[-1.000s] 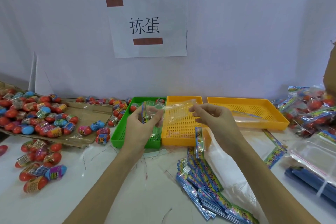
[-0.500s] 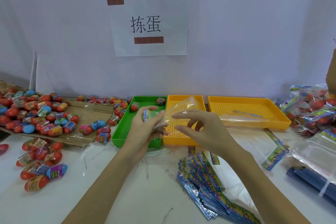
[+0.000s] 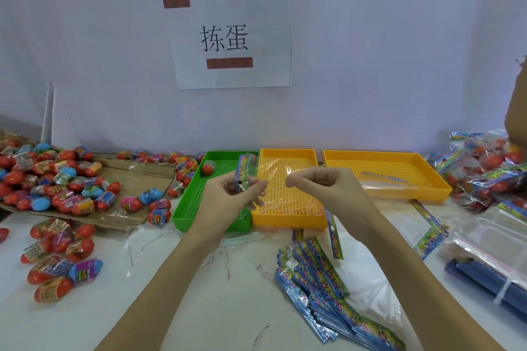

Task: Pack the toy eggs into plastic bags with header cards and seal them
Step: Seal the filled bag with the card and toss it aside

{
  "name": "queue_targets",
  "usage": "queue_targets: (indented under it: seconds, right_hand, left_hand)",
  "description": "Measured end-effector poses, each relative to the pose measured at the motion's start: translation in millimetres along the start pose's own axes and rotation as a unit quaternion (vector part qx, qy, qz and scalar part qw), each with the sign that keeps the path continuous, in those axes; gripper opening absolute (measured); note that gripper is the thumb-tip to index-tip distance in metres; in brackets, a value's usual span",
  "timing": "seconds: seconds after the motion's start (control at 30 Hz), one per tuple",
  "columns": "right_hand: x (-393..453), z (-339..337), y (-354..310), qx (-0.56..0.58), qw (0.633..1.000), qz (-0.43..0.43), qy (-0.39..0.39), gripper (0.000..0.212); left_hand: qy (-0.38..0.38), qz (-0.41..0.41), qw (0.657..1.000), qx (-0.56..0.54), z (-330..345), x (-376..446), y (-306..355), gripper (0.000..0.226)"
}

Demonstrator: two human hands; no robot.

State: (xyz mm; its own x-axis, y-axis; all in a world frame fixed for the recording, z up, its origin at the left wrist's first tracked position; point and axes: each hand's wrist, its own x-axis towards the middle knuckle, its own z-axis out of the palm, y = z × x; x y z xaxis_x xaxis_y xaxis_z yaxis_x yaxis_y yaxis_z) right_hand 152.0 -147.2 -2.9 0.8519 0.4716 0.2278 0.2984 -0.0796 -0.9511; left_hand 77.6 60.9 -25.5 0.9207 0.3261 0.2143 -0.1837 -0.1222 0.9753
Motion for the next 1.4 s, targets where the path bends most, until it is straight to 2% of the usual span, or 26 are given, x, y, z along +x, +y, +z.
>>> queue_targets:
  seconds: [0.13,0.3,0.47,0.57,0.7,0.8,0.9,0.97,1.03,1.1,1.13,1.2,1.3,1.33,1.4]
  right_hand:
    - [-0.5,-1.4,-0.9,0.147,0.986,0.032,-0.074,0.035]
    - [1.1,-0.7,0.1,0.244,0.952,0.112,-0.147,0.035]
    - [-0.3,1.2,3.3,0.262,0.947,0.138,-0.121,0.026]
    - [1.1,-0.3,4.3,0.253,0.951,0.115,-0.135,0.032]
    - [3.3,-5.2,4.6,0.275,0.942,0.100,-0.166,0.036]
    - [2.5,-5.2,3.2,0.243,0.953,0.076,-0.164,0.037]
    - [0.4,1.5,1.5,0.121,0.984,0.053,-0.118,0.028]
    - [0.0,6.8,1.7,0.013,0.998,0.011,-0.056,0.021]
    - [-0.9,12.8,2.3,-0.092,0.994,-0.053,-0.017,0.021]
    - [-4.5,22.1,3.4,-0.167,0.979,-0.117,-0.018,0.022]
    - [-6.7,26.4,3.8,-0.184,0.972,-0.144,-0.029,0.022]
    - [-10.7,33.2,3.9,-0.184,0.965,-0.176,-0.064,0.023]
    - [-13.3,35.0,0.8,-0.191,0.957,-0.199,-0.093,0.025]
    - [-13.9,34.3,-0.6,-0.197,0.956,-0.199,-0.088,0.026]
    - [-14.6,32.1,-4.3,-0.215,0.953,-0.207,-0.059,0.028]
  left_hand:
    - [0.005,0.018,1.000,0.017,1.2,-1.4,1.1,0.027]
    - [0.000,0.031,0.999,0.012,1.4,-3.3,2.7,0.029]
    - [-0.004,0.004,1.000,0.019,3.6,-2.5,1.7,0.032]
    - [-0.021,-0.026,0.999,-0.043,-0.3,0.3,3.6,0.035]
    - [-0.028,-0.010,0.999,-0.026,-7.4,2.5,3.0,0.028]
    - [-0.007,0.014,0.999,0.031,-8.9,5.0,-1.8,0.020]
    - [0.029,0.039,0.995,0.084,-6.6,7.7,-7.0,0.010]
    - [0.054,0.081,0.986,0.138,-5.6,7.9,-5.5,0.028]
    - [0.030,0.175,0.954,0.240,-8.2,7.3,-3.4,0.070]
    - [-0.030,0.296,0.879,0.371,-9.2,6.3,-3.9,0.092]
    - [-0.054,0.343,0.834,0.429,-7.4,5.3,-5.1,0.091]
    - [-0.056,0.410,0.764,0.495,-1.8,4.4,-9.0,0.072]
    - [0.027,0.488,0.716,0.498,-0.7,5.4,-9.3,0.024]
    - [0.061,0.496,0.705,0.503,-3.3,5.8,-7.7,0.019]
    - [0.109,0.485,0.685,0.533,-9.5,7.7,-6.2,0.024]
